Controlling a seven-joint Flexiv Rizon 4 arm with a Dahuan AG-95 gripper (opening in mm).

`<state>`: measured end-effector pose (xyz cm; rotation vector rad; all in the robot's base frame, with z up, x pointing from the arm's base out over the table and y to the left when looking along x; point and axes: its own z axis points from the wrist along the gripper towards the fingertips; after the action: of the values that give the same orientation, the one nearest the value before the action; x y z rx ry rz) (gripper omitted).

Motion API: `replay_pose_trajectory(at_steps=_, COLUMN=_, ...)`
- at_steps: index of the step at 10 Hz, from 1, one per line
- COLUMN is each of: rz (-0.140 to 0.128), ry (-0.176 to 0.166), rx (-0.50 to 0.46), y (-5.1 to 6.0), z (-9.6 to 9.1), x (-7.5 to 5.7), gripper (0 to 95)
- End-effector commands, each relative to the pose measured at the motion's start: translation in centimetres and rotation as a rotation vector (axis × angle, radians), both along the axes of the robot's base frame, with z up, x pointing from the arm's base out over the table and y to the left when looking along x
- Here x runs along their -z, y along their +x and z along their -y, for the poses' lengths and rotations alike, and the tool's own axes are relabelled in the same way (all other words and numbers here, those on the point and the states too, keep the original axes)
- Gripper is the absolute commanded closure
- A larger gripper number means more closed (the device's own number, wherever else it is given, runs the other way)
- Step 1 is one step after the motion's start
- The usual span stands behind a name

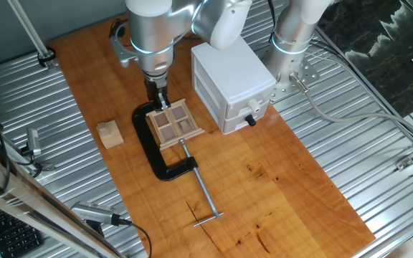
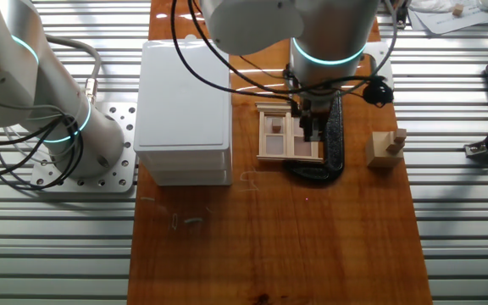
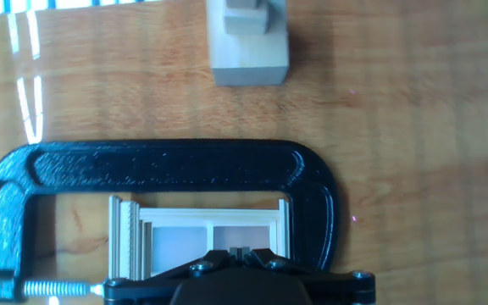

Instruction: Open a sliding window

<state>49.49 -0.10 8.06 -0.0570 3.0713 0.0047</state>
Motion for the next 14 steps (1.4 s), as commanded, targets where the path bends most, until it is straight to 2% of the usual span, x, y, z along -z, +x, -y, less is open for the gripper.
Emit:
replay_pose_trajectory(at_steps=1, rz=0.004, ry=0.002, rx=-0.037, y=0.03, z=-0.01, x=0.05, gripper=95.0)
replay_pose_trajectory(at_steps=2, rz=-0.009, ry=-0.005, rx=-0.043, y=0.03, z=-0.01, x=0.05, gripper=95.0)
replay_pose_trajectory(at_steps=3, rz=-0.022, ry=-0.021, rx=0.001, y=0.03, z=-0.01, x=0.05, gripper=95.0)
replay_pose_trajectory(at_steps=4, rz=-0.014, ry=-0.016, rx=0.01, y=0.03, z=-0.01, x=0.05, gripper=95.0)
replay_pose_trajectory(at_steps=7, rz=-0.026, ry=0.025, rx=0.076, y=0.03, z=-0.01, x=0.05, gripper=95.0)
replay_pose_trajectory(at_steps=14, rz=-0.018, ry=0.018, rx=0.076, y=0.03, z=-0.01, x=0.05, gripper=95.0)
